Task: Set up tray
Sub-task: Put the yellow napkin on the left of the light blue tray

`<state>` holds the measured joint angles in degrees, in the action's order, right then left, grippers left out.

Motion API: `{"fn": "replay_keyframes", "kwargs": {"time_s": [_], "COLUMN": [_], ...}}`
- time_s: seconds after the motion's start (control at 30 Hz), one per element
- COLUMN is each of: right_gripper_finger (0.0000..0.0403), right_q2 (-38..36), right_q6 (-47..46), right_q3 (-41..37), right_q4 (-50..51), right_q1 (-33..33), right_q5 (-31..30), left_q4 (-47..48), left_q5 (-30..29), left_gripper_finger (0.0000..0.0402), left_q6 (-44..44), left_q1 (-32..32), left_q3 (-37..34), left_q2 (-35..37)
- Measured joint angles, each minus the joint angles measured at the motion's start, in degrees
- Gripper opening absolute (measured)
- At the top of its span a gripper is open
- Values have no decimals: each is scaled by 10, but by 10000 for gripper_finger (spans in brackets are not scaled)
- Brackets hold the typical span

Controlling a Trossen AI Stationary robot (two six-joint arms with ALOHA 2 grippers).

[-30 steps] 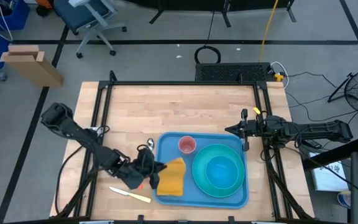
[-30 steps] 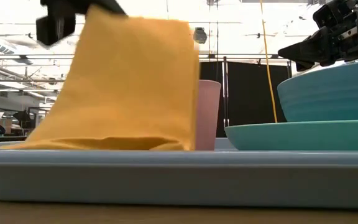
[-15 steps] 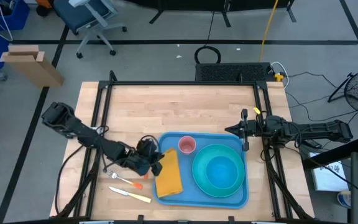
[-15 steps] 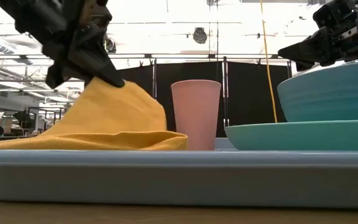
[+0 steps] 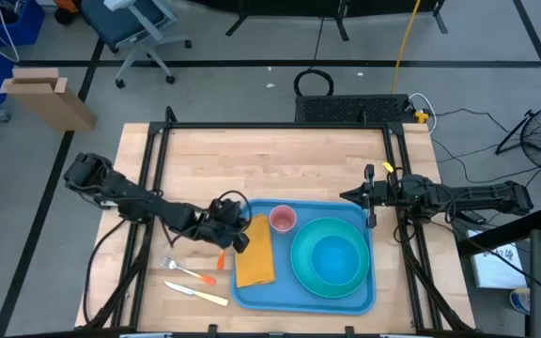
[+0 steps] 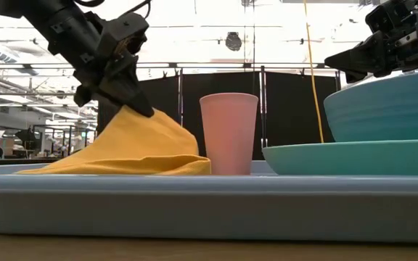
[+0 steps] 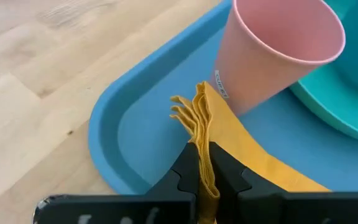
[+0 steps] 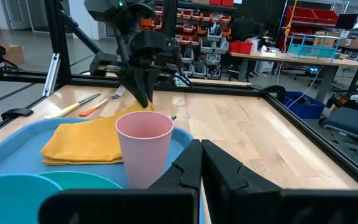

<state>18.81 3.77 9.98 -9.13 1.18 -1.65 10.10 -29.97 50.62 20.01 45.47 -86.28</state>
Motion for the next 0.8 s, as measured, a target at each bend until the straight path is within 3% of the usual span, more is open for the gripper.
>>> {"fn": "replay_keyframes", "kwargs": {"time_s": [0.2,0.43,0.8], "right_gripper_finger": [0,0,0], "right_q2": [0,0,0], "right_q6": [0,0,3], "right_q3": [0,0,0], "right_q4": [1,5,8], "right_q1": [0,0,0], "right_q5": [0,0,-1], "left_q4": [-14,-99,-83], "left_q5": [32,82,93], "left_gripper_finger": [13,13,15], "left_q6": [-26,-77,-114], "left_q1": [-13,-37,-70], "left_q3": [0,1,0], "left_q2": [-29,-98,-102]}}
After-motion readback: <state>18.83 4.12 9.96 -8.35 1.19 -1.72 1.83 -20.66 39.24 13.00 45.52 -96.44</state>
